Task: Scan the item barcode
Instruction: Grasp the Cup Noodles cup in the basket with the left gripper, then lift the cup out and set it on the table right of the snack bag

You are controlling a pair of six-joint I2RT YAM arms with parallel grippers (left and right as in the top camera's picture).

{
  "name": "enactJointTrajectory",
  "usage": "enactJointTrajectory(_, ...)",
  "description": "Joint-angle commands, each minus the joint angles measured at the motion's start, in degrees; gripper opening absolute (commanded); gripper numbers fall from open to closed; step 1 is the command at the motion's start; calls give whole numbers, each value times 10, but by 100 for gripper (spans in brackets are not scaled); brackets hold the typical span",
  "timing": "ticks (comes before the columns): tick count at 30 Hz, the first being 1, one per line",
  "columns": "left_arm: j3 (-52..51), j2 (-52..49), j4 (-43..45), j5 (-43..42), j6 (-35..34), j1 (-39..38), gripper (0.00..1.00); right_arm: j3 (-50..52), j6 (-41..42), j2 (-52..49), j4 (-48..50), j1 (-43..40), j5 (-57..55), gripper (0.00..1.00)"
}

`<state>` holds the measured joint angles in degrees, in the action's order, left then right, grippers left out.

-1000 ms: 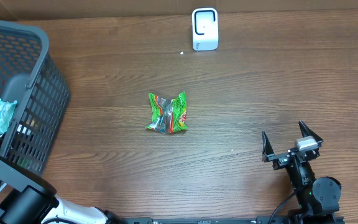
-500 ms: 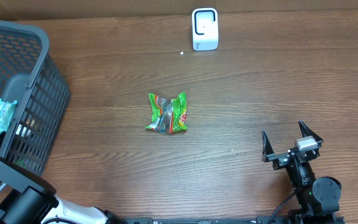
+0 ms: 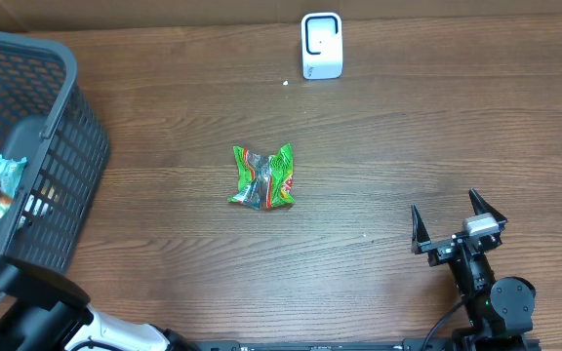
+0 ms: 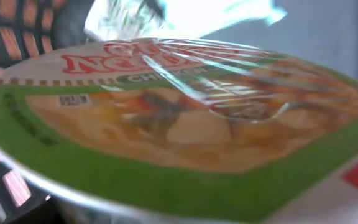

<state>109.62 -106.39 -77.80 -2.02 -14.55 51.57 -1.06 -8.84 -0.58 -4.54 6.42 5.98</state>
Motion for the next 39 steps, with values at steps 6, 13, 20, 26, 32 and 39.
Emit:
enactJointTrajectory(6,274,6,-79,-23,59,-110,70,6,0,4,3,-2,1,100)
enactJointTrajectory(13,391,10,-141,-23,73,-232,73,6,0,4,3,-2,1,100)
enactJointTrajectory(20,394,7,-190,-19,78,-382,74,6,0,4,3,-2,1,100)
enactJointTrajectory(26,335,0,-190,-19,75,-500,74,6,0,4,3,-2,1,100)
enactJointTrajectory(32,191,-17,-156,-25,14,-619,75,6,0,4,3,-2,1,100)
enactJointTrajectory(39,23,-24,37,-123,-37,-730,78,6,0,4,3,-2,1,100)
